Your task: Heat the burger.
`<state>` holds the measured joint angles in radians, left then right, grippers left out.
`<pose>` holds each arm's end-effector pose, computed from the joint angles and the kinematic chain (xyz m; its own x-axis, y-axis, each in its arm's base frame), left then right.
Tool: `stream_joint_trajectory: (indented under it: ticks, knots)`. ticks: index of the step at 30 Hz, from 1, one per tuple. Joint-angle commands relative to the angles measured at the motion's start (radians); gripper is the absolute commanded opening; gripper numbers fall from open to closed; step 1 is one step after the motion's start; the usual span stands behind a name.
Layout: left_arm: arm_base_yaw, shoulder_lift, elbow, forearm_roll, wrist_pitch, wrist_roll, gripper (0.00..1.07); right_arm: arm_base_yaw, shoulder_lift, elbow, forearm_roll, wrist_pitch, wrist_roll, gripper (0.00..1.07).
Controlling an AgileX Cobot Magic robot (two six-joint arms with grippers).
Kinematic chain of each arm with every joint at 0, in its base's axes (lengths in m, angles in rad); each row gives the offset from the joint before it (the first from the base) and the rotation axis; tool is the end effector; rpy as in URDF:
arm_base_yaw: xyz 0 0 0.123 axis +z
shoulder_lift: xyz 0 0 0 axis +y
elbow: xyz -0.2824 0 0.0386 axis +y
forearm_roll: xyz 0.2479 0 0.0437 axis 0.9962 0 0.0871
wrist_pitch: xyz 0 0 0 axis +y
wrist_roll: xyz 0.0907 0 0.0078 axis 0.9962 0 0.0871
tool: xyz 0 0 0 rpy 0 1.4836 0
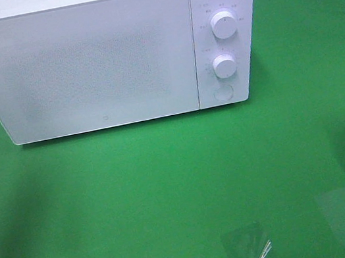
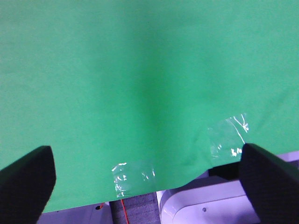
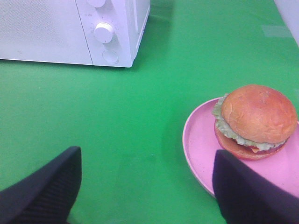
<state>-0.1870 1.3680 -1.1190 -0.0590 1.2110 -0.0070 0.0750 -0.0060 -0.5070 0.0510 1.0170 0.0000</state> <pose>0.2445 -0.0514 0.2995 -0.9683 0.1550 -0.1957 0.1695 0.9837 -0.0596 -0.0052 0.0036 0.2828 -0.4061 -0.0036 -0.9138 -0.1035 0.9937 0.0421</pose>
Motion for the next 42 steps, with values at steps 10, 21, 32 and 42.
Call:
stream_joint_trajectory:
  ticks: [10,21,32,42]
  knots:
    - [0.162,-0.275,0.158,0.005,0.066,0.07,1.0,-0.006,-0.023,0.0,-0.005,-0.015,-0.01,0.76]
    - [0.162,-0.678,0.437,0.067,-0.063,0.069,1.0,-0.006,-0.023,0.0,-0.005,-0.015,-0.01,0.76]
    - [0.161,-0.934,0.623,0.067,-0.172,0.069,1.0,-0.006,-0.023,0.0,-0.005,-0.015,-0.01,0.76]
    - [0.161,-1.168,0.62,0.08,-0.172,0.069,1.0,-0.006,-0.023,0.0,-0.005,-0.015,-0.01,0.76]
